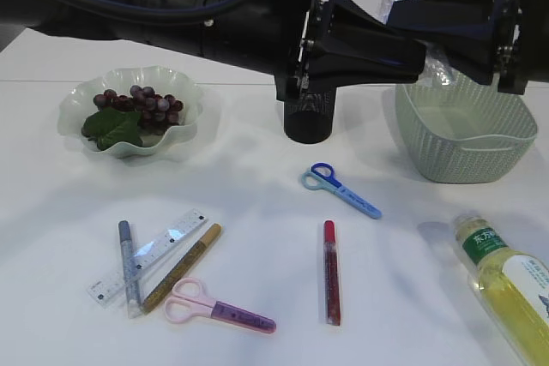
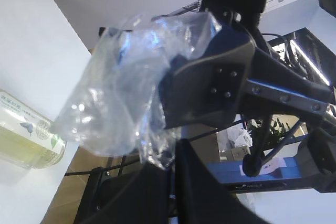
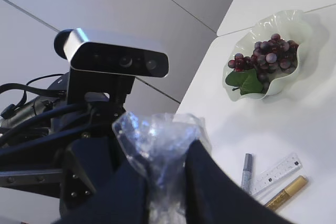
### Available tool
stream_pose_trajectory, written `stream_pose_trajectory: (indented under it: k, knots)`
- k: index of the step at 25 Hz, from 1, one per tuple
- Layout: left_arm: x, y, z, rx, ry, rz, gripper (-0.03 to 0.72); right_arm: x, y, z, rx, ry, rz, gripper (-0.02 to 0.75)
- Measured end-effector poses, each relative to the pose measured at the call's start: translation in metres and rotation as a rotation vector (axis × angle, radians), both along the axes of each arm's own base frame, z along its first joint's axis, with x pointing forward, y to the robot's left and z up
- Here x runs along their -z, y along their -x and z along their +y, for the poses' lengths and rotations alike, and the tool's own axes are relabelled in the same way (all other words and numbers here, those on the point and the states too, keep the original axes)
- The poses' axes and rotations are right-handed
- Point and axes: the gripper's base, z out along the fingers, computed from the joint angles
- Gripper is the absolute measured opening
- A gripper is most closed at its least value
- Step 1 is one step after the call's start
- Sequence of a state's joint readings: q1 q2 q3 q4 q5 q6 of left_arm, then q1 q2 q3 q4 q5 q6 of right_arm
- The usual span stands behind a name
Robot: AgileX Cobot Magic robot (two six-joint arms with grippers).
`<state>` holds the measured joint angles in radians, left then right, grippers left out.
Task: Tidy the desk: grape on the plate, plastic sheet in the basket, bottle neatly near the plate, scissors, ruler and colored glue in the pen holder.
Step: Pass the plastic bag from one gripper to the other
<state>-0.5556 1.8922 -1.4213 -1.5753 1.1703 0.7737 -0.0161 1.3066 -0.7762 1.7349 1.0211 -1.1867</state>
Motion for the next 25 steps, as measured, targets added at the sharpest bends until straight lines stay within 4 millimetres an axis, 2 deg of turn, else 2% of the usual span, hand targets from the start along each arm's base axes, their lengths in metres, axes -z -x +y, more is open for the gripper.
stream_pose_trajectory:
  k: [3, 9, 12, 14, 20, 25]
  knots:
    - [0.0009, -0.0005, -0.0002, -0.002, -0.002, 0.003, -0.006, 0.0002, -0.0004, 0.0000, 0.001, 0.000, -0.002, 0.111]
    - [0.0009, -0.0005, -0.0002, -0.003, -0.003, 0.008, 0.001, -0.0005, -0.0006, 0.0003, 0.003, -0.007, -0.004, 0.103]
    - [0.0009, -0.0005, -0.0002, -0.004, -0.005, 0.017, 0.040, -0.0004, -0.0010, 0.0001, 0.007, -0.010, -0.003, 0.102]
    - [0.0008, -0.0002, -0.0002, -0.001, -0.003, 0.018, 0.097, -0.0004, -0.0011, 0.0000, 0.009, -0.008, -0.005, 0.102]
    - [0.0027, 0.0005, 0.0002, 0.003, -0.030, 0.042, 0.356, 0.0005, -0.0020, -0.0001, 0.011, -0.009, -0.001, 0.102]
    - [0.0061, -0.0019, 0.0048, 0.000, -0.069, 0.050, 0.398, 0.0006, -0.0022, -0.0002, 0.013, -0.008, 0.000, 0.102]
